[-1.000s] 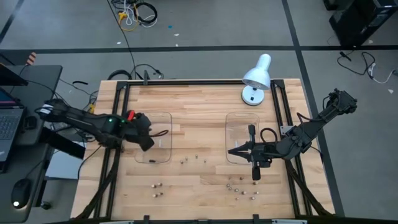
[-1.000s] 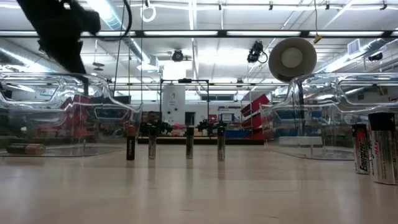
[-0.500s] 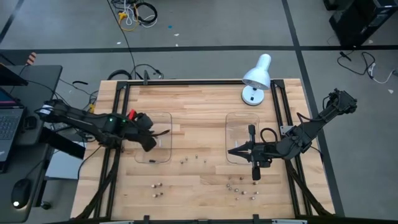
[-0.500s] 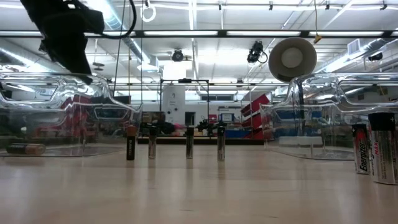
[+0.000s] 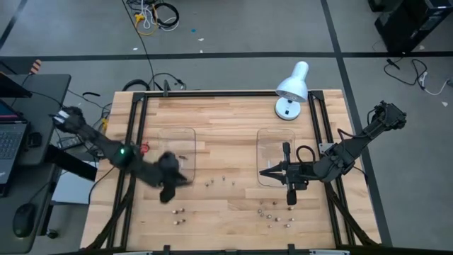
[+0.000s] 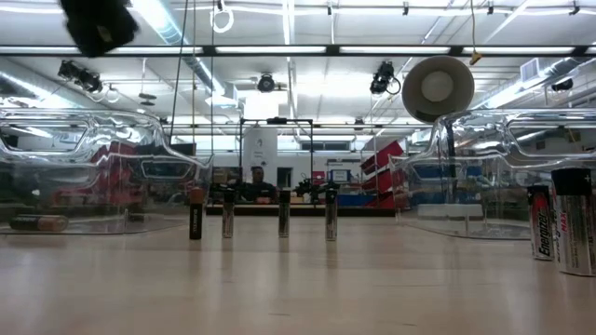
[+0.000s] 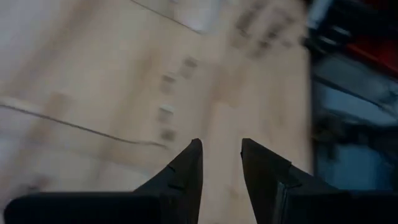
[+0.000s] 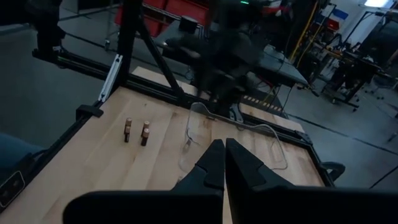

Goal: Sort batteries
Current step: Put the black battery into the left transparent bin

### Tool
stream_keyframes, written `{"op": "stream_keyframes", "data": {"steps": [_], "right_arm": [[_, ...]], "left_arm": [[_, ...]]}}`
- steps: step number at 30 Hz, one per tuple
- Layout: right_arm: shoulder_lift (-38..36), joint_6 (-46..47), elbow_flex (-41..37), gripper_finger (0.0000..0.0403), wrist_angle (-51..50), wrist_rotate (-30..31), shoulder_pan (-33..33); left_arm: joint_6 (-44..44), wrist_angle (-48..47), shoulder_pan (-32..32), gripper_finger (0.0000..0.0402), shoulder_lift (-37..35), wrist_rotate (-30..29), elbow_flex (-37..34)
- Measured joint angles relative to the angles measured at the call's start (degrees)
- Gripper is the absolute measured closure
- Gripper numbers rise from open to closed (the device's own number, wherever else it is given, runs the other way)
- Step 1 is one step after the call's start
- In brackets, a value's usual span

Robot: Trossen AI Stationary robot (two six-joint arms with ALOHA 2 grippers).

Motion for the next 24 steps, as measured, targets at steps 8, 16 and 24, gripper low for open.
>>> {"op": "stream_keyframes", "data": {"steps": [8,16,24], "right_arm": [[0.02,3.06,-1.59,0.0400,0.06,-0.02,-0.14],[0.02,3.33,-1.60,0.0400,3.91,-0.03,-0.15],[0.02,2.56,-1.60,0.0400,4.91,-0.02,-0.15]], "left_arm": [[-9.59,2.27,-14.91,0.0299,12.69,-0.53,0.00],[-16.51,5.24,-22.83,0.0307,21.73,-1.19,0.02],[-17.64,0.79,-24.70,0.0307,22.11,-7.37,1.29]]}}
